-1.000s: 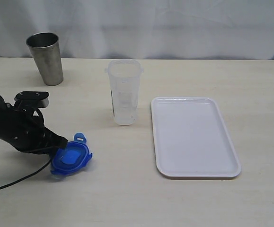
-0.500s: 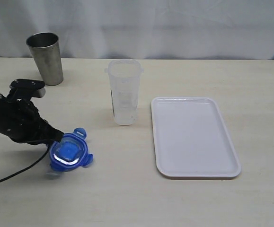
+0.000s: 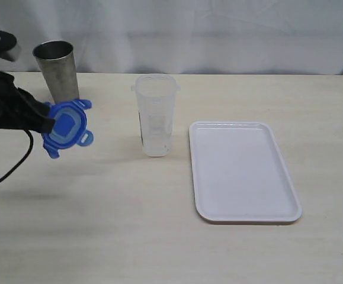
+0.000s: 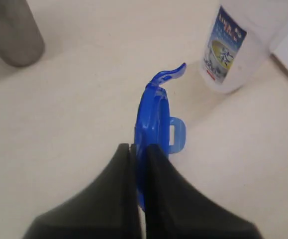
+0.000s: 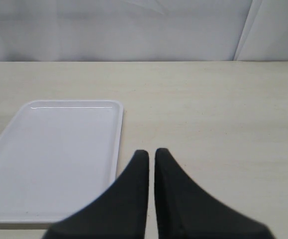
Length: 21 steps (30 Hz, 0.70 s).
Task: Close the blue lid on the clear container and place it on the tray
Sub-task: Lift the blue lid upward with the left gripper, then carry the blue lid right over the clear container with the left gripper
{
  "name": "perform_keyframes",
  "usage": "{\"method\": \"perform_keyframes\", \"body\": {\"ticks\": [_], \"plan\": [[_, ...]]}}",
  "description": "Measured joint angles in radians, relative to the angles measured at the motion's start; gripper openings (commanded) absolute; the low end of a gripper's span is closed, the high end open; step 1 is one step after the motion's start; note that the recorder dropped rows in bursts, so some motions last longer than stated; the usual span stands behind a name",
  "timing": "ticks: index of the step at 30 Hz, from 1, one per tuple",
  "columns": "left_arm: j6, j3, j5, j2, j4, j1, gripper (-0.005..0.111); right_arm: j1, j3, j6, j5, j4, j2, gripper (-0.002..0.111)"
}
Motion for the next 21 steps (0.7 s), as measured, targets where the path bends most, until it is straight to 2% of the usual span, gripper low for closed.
{"method": "perform_keyframes", "body": {"ticks": [4, 10, 15, 21], "plan": [[0.018, 0.0, -0.059, -0.069, 0.019, 0.0, 0.0, 0.0, 0.0, 0.0, 0.0, 0.0, 0.0, 0.004], [0.093, -0.014, -0.153, -0.099, 0.024, -0.056, 0.0, 0.0, 0.0, 0.0, 0.0, 0.0, 0.0, 0.004], [0.116, -0.083, -0.229, -0.099, 0.049, -0.103, 0.0, 0.0, 0.0, 0.0, 0.0, 0.0, 0.0, 0.004], [0.127, -0.162, -0.382, -0.102, 0.092, -0.107, 0.0, 0.0, 0.0, 0.0, 0.0, 0.0, 0.0, 0.004]]}}
